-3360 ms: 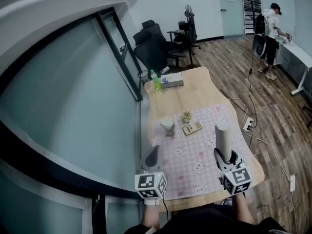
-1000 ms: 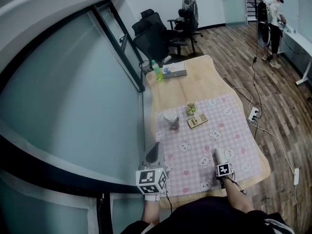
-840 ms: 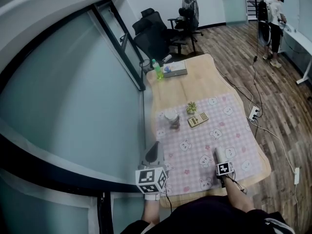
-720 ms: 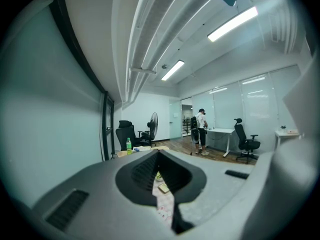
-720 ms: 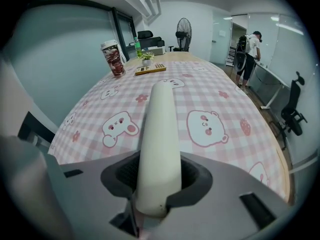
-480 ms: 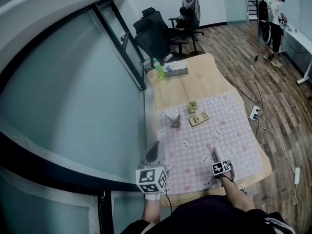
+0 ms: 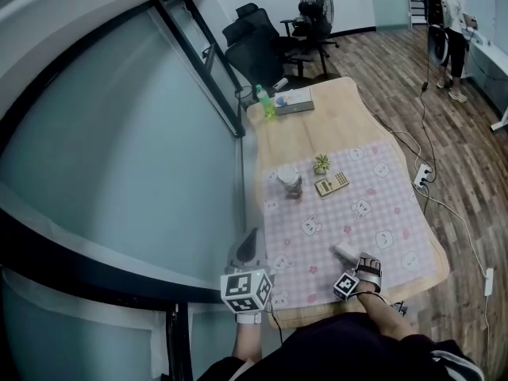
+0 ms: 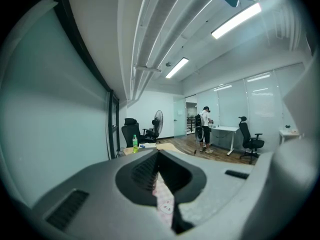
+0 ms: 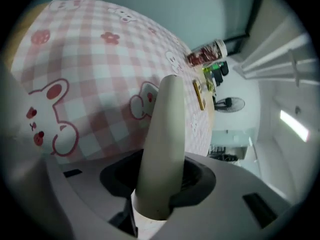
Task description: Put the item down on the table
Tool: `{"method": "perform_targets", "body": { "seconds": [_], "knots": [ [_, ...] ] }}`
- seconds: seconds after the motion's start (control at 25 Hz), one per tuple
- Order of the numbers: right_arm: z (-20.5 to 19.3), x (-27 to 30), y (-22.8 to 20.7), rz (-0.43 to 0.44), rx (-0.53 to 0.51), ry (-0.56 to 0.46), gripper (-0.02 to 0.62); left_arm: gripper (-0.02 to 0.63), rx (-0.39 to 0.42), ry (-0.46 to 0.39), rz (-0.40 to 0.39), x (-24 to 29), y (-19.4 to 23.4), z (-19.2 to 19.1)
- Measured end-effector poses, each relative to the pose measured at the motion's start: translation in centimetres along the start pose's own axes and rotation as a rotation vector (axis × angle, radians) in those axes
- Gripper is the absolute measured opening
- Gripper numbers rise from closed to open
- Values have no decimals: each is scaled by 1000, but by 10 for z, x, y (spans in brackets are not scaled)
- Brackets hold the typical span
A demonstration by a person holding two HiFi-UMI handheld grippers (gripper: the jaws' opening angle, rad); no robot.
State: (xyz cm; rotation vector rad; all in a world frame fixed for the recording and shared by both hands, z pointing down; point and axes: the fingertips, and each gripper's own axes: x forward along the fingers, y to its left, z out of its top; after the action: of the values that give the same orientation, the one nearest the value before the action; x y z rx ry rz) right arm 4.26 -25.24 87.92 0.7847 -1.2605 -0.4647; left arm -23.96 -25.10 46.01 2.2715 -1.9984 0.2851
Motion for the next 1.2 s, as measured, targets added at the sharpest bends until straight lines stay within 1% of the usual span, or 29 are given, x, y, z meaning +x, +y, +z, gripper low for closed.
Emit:
{"method": "perform_targets", "body": {
  "seconds": [0.08,0.12,0.28,0.36,0.52,0.72,0.8,0.96,1.2],
  "knots": [
    [9,-7,6,-46,-113,-45,158,0,-4,1,-6,0,-1,-2],
    [14,-11,8,-63,-154,-65,160,0,-5,1,-10,1,-2,-3],
    [25,-20,10,-152,-290,-118,167,0,-4,3,-34,3,-9,-4],
    [27,-21,12,-179,-326,-128,170,0,-5,2,-42,5,-10,-4],
    [28,-22,12,-184,-308,-139,170,0,-8,-2,-49,7,-9,-2],
    [27,-21,18,-160,-283,-144,171,0,-10,-11,-55,6,-9,-1],
    [28,-20,19,-136,-250,-149,178,0,-12,-12,-55,5,-8,-2],
    [30,-23,9,-94,-173,-145,263,0,-22,-14,-52,4,-7,-3],
    [41,-33,6,-41,-96,-197,366,0,-27,-23,-66,5,-15,-1]
  ]
}}
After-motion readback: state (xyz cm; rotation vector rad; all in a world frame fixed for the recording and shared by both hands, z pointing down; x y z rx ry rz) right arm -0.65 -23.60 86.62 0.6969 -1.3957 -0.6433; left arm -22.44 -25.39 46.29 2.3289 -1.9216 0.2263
